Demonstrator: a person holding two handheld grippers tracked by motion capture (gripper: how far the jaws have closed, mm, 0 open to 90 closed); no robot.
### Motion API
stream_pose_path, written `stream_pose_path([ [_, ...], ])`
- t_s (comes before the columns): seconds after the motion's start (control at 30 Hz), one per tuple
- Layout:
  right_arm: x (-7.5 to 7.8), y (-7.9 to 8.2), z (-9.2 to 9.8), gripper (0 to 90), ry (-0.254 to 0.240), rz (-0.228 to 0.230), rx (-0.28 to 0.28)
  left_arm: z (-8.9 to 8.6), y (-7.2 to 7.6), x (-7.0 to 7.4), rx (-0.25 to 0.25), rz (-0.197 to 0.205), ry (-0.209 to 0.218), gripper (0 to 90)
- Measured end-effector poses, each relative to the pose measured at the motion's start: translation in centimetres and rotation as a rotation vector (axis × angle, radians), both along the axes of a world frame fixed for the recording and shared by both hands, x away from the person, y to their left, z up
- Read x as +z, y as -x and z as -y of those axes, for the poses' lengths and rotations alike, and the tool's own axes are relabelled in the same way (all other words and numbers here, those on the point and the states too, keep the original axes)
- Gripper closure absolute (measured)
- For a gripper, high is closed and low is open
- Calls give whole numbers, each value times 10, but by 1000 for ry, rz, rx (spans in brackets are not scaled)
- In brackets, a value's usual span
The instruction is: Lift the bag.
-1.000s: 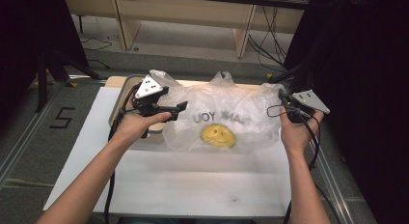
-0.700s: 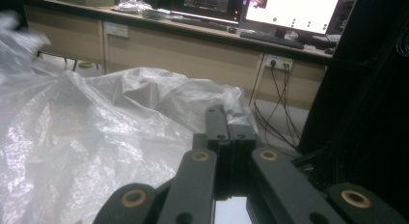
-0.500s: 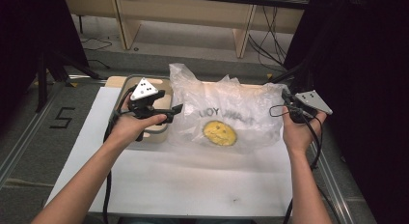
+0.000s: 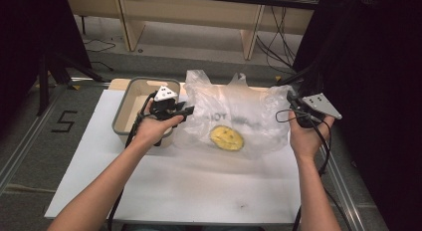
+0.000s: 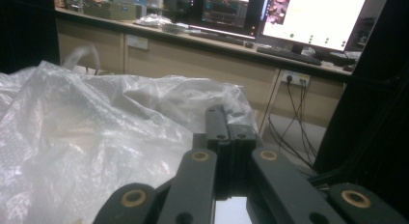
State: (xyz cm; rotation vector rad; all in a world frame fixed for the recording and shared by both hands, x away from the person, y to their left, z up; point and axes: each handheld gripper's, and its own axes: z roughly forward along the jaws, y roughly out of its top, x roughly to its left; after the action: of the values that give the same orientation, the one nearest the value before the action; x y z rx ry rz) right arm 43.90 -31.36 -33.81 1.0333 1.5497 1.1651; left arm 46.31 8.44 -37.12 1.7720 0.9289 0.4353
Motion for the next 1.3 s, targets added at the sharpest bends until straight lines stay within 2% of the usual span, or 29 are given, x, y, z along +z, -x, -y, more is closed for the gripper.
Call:
stream_pose_path([
  [0.07, 0, 0, 1, 900, -7, -10, 15, 1, 1, 0, -6, 8, 1, 805],
  [0.13, 0, 2, 2, 900, 0, -9, 19, 2, 2, 1, -13, 28, -14, 861],
  [0.23, 0, 4, 4, 895, -9, -14, 27, 0, 6, 3, -18, 51, -30, 871],
  [0.33, -2, 5, 7, 818, -22, -35, 45, -2, 10, 4, -18, 68, -32, 871],
  [0.47, -7, 5, 9, 715, -31, -82, 66, -4, 12, 4, -12, 76, -45, 851],
  [0.57, -8, 7, 11, 623, -61, -92, 84, -3, 13, 4, -13, 85, -68, 818],
  [0.7, -8, 9, 12, 508, -75, -115, 116, -2, 14, 2, -17, 84, -89, 798],
  [0.87, -10, 13, 14, 451, -74, -128, 136, -1, 15, -1, -21, 80, -103, 777],
  [1.1, -7, 19, 15, 410, -91, -113, 143, -1, 16, -1, -25, 75, -106, 754],
  [1.3, -5, 23, 16, 400, -106, -109, 151, -3, 19, 2, -30, 81, -106, 643],
])
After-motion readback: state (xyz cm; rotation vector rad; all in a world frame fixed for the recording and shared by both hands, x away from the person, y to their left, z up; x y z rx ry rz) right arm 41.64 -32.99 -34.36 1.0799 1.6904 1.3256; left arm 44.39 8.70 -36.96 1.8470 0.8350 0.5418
